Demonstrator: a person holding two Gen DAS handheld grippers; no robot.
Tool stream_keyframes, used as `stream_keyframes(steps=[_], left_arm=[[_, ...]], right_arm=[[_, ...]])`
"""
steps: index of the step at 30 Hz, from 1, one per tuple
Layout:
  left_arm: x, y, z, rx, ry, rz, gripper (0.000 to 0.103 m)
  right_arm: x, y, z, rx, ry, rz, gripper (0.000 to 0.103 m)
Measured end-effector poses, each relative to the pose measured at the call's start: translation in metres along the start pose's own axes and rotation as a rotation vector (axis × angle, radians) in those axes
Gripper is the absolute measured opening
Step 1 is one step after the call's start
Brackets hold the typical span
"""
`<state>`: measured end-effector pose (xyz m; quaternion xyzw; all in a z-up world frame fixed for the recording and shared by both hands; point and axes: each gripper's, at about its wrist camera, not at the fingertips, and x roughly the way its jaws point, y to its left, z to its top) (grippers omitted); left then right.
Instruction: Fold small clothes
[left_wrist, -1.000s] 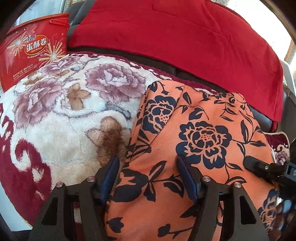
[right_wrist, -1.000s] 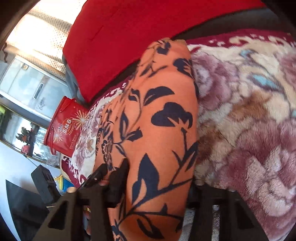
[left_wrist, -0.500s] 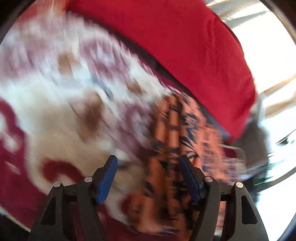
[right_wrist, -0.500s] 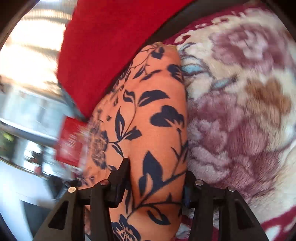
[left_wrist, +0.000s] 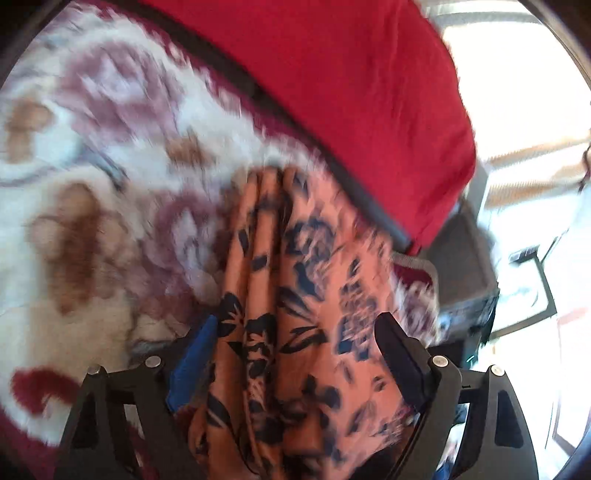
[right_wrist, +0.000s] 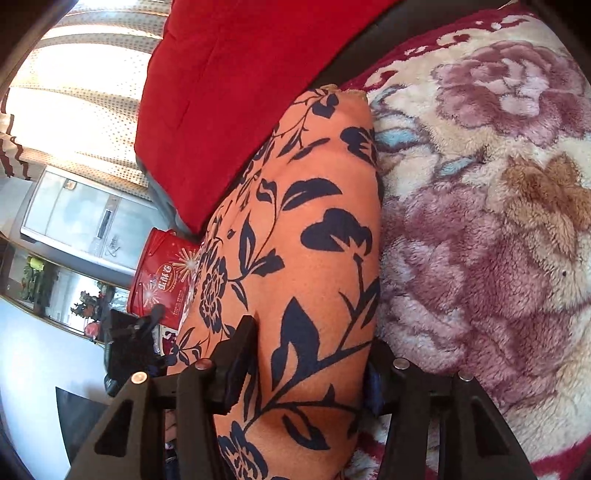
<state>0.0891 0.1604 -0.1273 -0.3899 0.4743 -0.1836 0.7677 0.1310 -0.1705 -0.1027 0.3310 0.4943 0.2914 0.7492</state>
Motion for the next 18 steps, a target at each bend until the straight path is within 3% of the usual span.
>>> stream_keyframes(steps=[1, 2, 5, 10, 18], left_arm=[[0.009, 0.005, 0.003, -0.004, 0.019, 0.034, 0.058], [0.015, 0.010, 0.003, -0.013, 0.040, -0.001, 0.034], [0.015, 0.020, 0.001, -0.064, 0.025, -0.061, 0.030], [0.008, -0.003, -0.001, 0.018, -0.013, -0.011, 0.026], [-0.015, -0.108, 0.020, 0.237, -0.137, -0.055, 0.024]], right_arm=[[0.000, 0.000, 0.000, 0.000, 0.003, 0.001, 0.054], [0.000, 0.000, 0.001, 0.000, 0.005, 0.004, 0.054], [0.001, 0.005, 0.003, -0.038, 0.017, -0.007, 0.054], [0.000, 0.032, 0.008, -0.155, 0.029, -0.078, 0.038], [-0.068, 0.083, 0.041, -0.304, -0.132, -0.089, 0.035]])
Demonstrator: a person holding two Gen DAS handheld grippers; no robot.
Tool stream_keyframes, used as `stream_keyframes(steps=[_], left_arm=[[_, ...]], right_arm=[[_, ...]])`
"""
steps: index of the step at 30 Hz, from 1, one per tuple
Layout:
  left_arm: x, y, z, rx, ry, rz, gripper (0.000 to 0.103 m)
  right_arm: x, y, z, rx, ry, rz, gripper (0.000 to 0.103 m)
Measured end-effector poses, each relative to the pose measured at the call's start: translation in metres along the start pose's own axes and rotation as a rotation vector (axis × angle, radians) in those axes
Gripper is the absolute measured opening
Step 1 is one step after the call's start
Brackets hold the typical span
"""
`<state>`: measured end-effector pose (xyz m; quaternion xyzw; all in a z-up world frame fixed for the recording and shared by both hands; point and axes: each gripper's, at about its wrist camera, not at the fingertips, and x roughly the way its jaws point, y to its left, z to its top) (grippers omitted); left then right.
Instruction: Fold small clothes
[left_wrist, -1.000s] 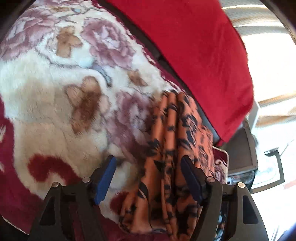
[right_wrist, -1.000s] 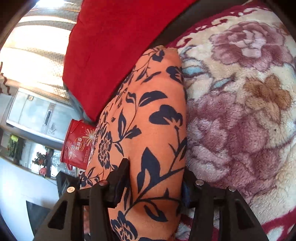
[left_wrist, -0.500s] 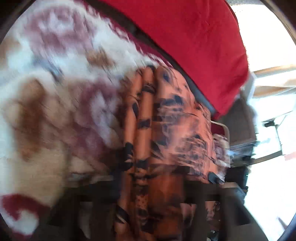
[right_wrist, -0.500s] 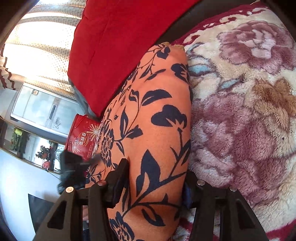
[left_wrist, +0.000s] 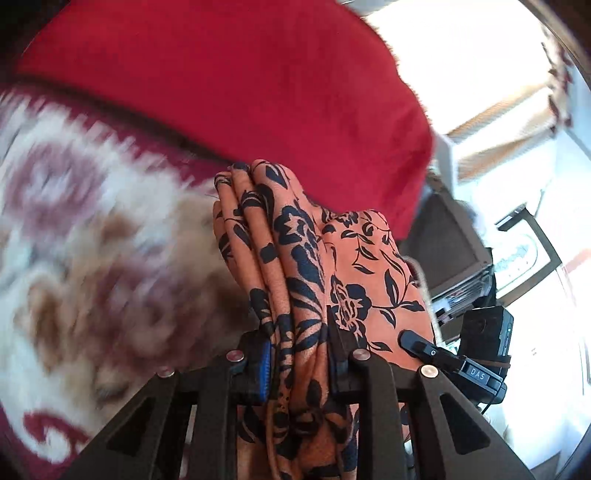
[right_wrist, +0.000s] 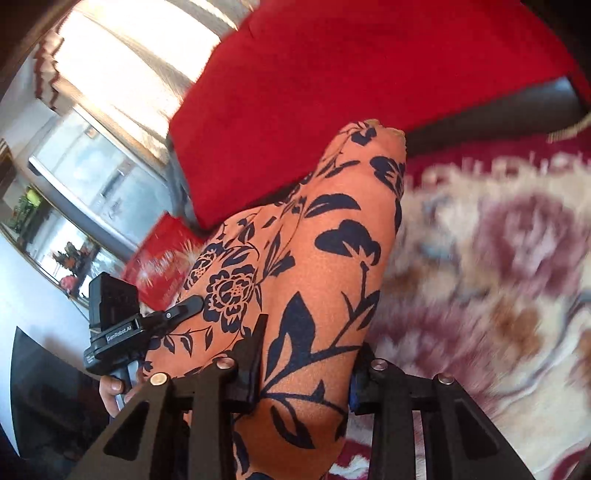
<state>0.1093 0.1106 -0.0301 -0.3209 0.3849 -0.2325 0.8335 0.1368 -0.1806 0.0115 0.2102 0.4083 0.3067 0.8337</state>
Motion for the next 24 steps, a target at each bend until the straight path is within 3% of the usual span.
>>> stream_keyframes(steps=[5, 8, 9, 10, 11, 12, 13, 18, 22, 24], left_arm=[[0.043, -0.031, 0.028, 0.040, 0.009, -0.005, 0.025], [0.074, -0.019, 0.025, 0.041, 0.046, 0.105, 0.032], [0.090, -0.011, 0.019, 0.030, 0.078, 0.163, 0.034], [0.103, 0.000, 0.014, 0.017, 0.117, 0.241, 0.034], [0.113, 0.010, 0.008, 0.006, 0.151, 0.311, 0.044], [0.110, 0.014, 0.005, -0.002, 0.142, 0.299, 0.049], [0.095, 0.012, 0.001, -0.005, 0.100, 0.303, 0.050], [0.047, -0.028, -0.014, 0.153, -0.033, 0.324, 0.050], [0.047, -0.049, -0.034, 0.247, -0.040, 0.315, 0.050], [0.066, -0.041, -0.046, 0.279, 0.022, 0.410, 0.050]], right_arm=[[-0.019, -0.028, 0.030, 0.049, -0.060, -0.017, 0.035], [0.007, -0.070, 0.029, 0.144, 0.007, -0.033, 0.042], [0.017, -0.085, 0.024, 0.183, 0.017, -0.077, 0.052], [0.025, -0.099, 0.015, 0.211, 0.033, -0.142, 0.052], [0.029, -0.107, 0.007, 0.226, 0.042, -0.196, 0.052], [0.027, -0.111, -0.002, 0.238, 0.025, -0.192, 0.052], [0.018, -0.110, -0.011, 0.247, -0.006, -0.154, 0.052], [-0.020, -0.078, -0.021, 0.127, -0.091, -0.158, 0.052], [-0.025, -0.051, -0.025, 0.108, -0.111, -0.064, 0.054], [-0.019, -0.041, -0.031, 0.099, -0.087, -0.026, 0.060]])
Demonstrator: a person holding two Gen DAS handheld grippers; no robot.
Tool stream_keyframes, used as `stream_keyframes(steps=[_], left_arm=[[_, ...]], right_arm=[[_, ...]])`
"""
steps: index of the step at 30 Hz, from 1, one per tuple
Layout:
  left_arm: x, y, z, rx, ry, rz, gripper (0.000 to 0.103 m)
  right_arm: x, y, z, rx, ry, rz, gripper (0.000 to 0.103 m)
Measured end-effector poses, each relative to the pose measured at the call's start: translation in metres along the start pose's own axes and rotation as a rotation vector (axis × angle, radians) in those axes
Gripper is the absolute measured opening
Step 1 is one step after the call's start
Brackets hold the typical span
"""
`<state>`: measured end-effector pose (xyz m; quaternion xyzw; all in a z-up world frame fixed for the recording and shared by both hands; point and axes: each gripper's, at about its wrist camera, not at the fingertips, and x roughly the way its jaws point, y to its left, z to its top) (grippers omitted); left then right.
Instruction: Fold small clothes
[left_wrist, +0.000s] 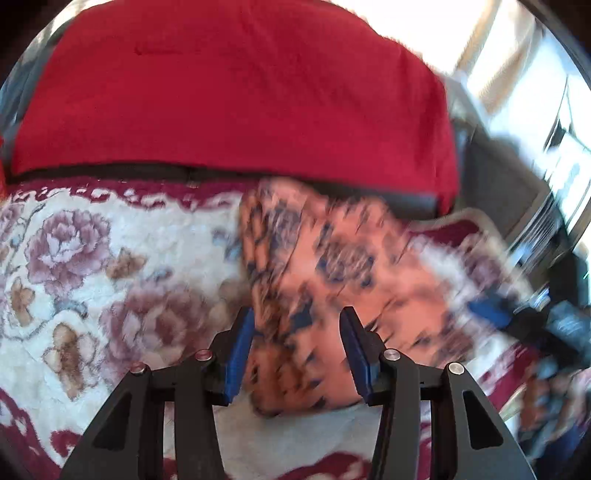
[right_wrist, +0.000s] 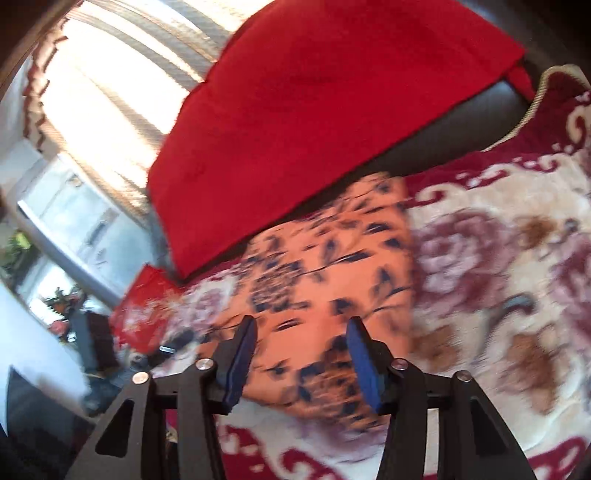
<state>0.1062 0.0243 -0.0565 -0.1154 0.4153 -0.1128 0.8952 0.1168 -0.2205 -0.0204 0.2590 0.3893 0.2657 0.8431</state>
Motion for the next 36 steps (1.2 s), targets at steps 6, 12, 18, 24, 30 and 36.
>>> stream_keyframes(steps=[6, 12, 18, 24, 30, 36], left_arm=[[-0.008, 0.022, -0.020, -0.087, -0.003, 0.022, 0.052], [-0.034, 0.014, -0.032, -0.044, -0.060, 0.098, 0.058], [-0.061, 0.015, -0.068, -0.032, -0.110, 0.209, 0.078], [-0.072, 0.015, -0.088, 0.003, -0.078, 0.239, 0.079], [-0.081, 0.013, -0.104, 0.007, -0.054, 0.260, 0.079], [-0.086, 0.013, -0.121, 0.014, -0.030, 0.290, 0.080]], right_arm=[[0.020, 0.006, -0.022, 0.019, 0.068, -0.035, 0.061], [-0.002, 0.028, -0.055, -0.097, -0.007, -0.118, 0.065], [-0.030, 0.020, -0.116, -0.171, -0.101, -0.350, 0.079], [-0.023, 0.017, -0.135, -0.193, -0.070, -0.440, 0.084], [-0.011, 0.028, -0.148, -0.239, -0.042, -0.457, 0.089], [-0.007, 0.033, -0.154, -0.285, -0.025, -0.464, 0.089]])
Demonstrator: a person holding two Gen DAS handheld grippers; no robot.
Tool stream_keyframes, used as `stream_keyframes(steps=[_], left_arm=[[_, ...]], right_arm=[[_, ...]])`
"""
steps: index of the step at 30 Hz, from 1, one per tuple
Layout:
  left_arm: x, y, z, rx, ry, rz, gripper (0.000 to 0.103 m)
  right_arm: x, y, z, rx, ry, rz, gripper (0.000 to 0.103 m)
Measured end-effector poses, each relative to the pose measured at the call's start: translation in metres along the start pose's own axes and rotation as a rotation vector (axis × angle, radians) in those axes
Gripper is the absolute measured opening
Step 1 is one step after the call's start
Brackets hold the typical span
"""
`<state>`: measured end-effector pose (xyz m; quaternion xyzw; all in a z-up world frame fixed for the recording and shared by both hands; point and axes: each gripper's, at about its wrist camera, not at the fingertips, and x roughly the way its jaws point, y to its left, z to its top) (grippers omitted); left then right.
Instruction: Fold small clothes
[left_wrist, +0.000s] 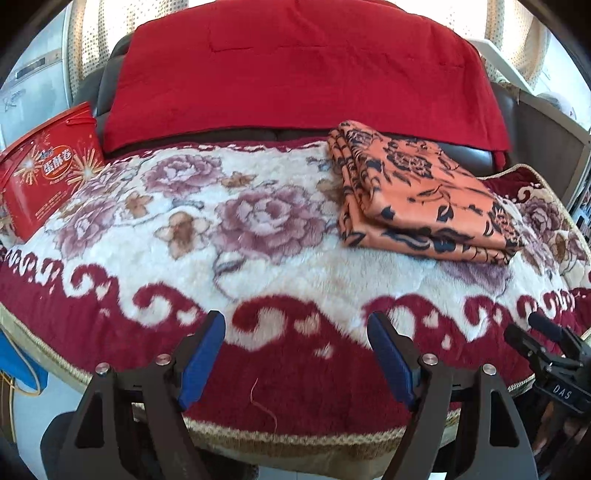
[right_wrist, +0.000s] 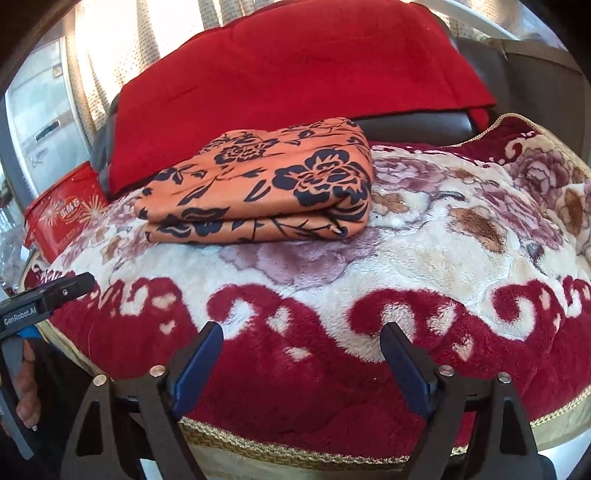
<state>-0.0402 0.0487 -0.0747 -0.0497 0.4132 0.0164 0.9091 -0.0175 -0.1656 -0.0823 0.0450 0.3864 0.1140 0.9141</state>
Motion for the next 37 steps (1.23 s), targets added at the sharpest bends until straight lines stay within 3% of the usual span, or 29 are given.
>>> stream_keyframes(steps=[9, 12, 16, 18, 20, 23, 37], left_arm=[[-0.005, -0.012, -0.012, 0.013, 0.020, 0.024, 0.080], [-0.007, -0.025, -0.011, 0.060, 0.016, 0.066, 0.080], [-0.018, -0.045, 0.005, 0.098, -0.012, 0.103, 0.080], [-0.025, -0.055, 0.015, 0.093, -0.036, 0.087, 0.080], [-0.032, -0.066, 0.028, 0.080, -0.052, 0.057, 0.091], [-0.041, -0.080, 0.043, 0.071, -0.080, 0.031, 0.094], [-0.038, -0.083, 0.080, 0.058, -0.124, -0.003, 0.099]], right_arm=[[-0.005, -0.001, -0.002, -0.007, -0.012, -0.002, 0.089], [-0.010, -0.002, 0.000, 0.004, -0.023, 0.000, 0.089], [-0.017, -0.009, 0.016, 0.101, 0.055, -0.048, 0.093], [-0.021, -0.005, 0.025, 0.095, 0.072, -0.068, 0.093], [-0.031, 0.005, 0.039, 0.041, 0.053, -0.096, 0.093], [-0.042, 0.018, 0.059, -0.030, 0.017, -0.141, 0.093], [-0.037, 0.010, 0.092, -0.008, -0.007, -0.200, 0.093]])
